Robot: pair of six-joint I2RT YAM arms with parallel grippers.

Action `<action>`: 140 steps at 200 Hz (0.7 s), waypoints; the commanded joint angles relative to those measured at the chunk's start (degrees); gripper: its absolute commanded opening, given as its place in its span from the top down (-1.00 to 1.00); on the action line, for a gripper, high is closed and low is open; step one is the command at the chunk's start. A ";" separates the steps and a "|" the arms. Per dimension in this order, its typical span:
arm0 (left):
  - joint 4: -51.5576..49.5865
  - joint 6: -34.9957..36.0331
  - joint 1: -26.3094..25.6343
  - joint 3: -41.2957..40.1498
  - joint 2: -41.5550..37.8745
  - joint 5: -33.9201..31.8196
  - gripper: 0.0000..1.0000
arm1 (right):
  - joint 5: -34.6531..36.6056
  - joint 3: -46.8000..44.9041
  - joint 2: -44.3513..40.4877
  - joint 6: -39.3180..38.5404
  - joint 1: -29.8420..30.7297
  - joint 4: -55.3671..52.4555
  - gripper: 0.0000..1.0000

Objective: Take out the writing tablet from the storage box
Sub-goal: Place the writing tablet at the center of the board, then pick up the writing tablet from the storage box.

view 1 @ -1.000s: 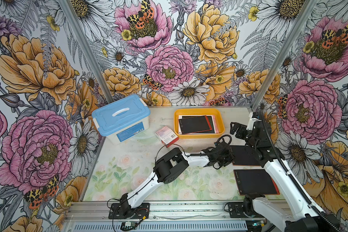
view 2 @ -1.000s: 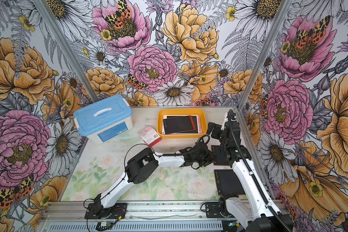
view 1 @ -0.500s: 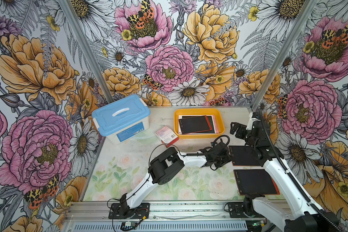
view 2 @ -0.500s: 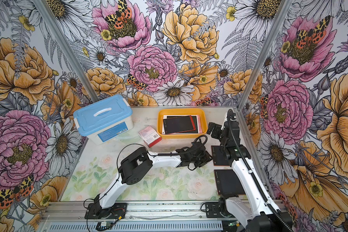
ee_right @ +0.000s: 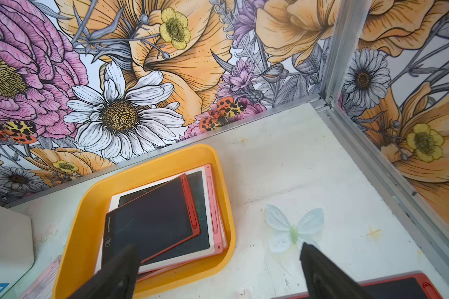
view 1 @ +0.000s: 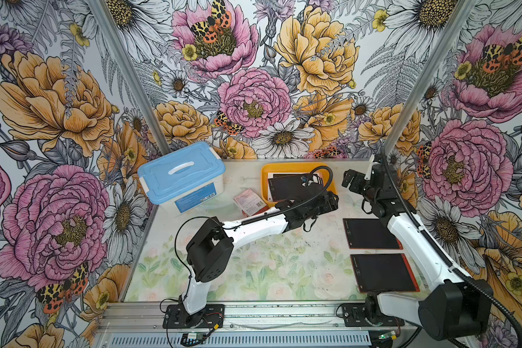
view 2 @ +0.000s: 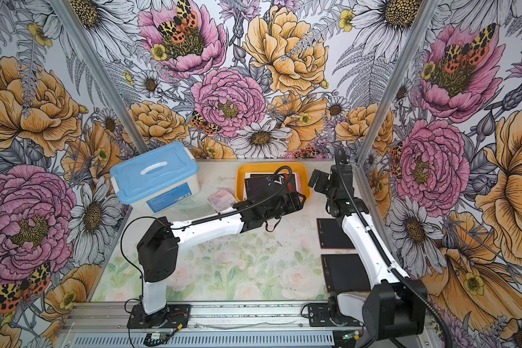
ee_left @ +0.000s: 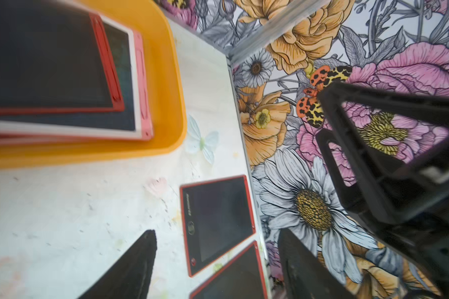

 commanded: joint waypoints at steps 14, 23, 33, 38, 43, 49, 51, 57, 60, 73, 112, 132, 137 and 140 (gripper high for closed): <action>-7.61 9.14 7.44 0.56 -0.39 -1.16 -0.87 | 0.92 4.67 6.81 0.72 -0.48 0.01 -0.99; -8.82 10.64 9.45 1.51 0.24 -0.16 -0.90 | 0.82 5.41 8.66 0.67 -0.47 0.03 -0.99; -11.08 12.09 11.63 3.12 1.22 0.53 -0.93 | 0.65 6.15 10.65 0.56 -0.47 0.01 -0.99; -12.11 13.06 12.73 4.09 1.78 0.96 -0.94 | 0.50 6.44 11.72 0.52 -0.47 -0.04 -0.99; -13.55 13.63 13.62 5.18 2.47 1.21 -0.94 | 0.34 6.70 12.61 0.53 -0.47 -0.03 -0.99; -15.09 14.19 14.79 6.34 3.42 1.36 -0.95 | 0.13 6.93 13.64 0.56 -0.45 0.02 -0.99; -15.56 14.45 15.22 6.73 3.71 1.39 -0.95 | 0.05 6.98 14.04 0.59 -0.46 0.01 -0.99; -16.70 15.33 16.04 7.91 4.73 1.64 -0.96 | -0.19 7.17 15.01 0.60 -0.38 -0.05 -0.99; -17.44 15.71 16.43 8.59 5.25 1.59 -0.96 | -0.24 7.27 15.48 0.61 -0.38 -0.03 -0.99; -20.37 17.07 17.85 11.43 7.50 1.01 -0.97 | -0.34 7.44 17.28 0.73 -0.38 -0.06 -0.99; -24.67 16.89 19.26 18.43 14.83 0.31 -0.98 | 2.19 7.19 21.13 1.40 -0.22 0.01 -0.97; -26.17 16.41 19.26 21.95 18.26 -1.50 -0.98 | 1.34 7.90 22.81 1.32 -0.18 0.01 -0.97; -26.74 16.34 19.31 22.94 19.10 -2.06 -0.98 | 1.04 8.14 23.26 1.24 -0.12 0.03 -0.96; -27.12 16.28 19.32 23.57 19.55 -2.42 -0.98 | 0.86 8.28 23.53 1.25 -0.04 0.01 -0.96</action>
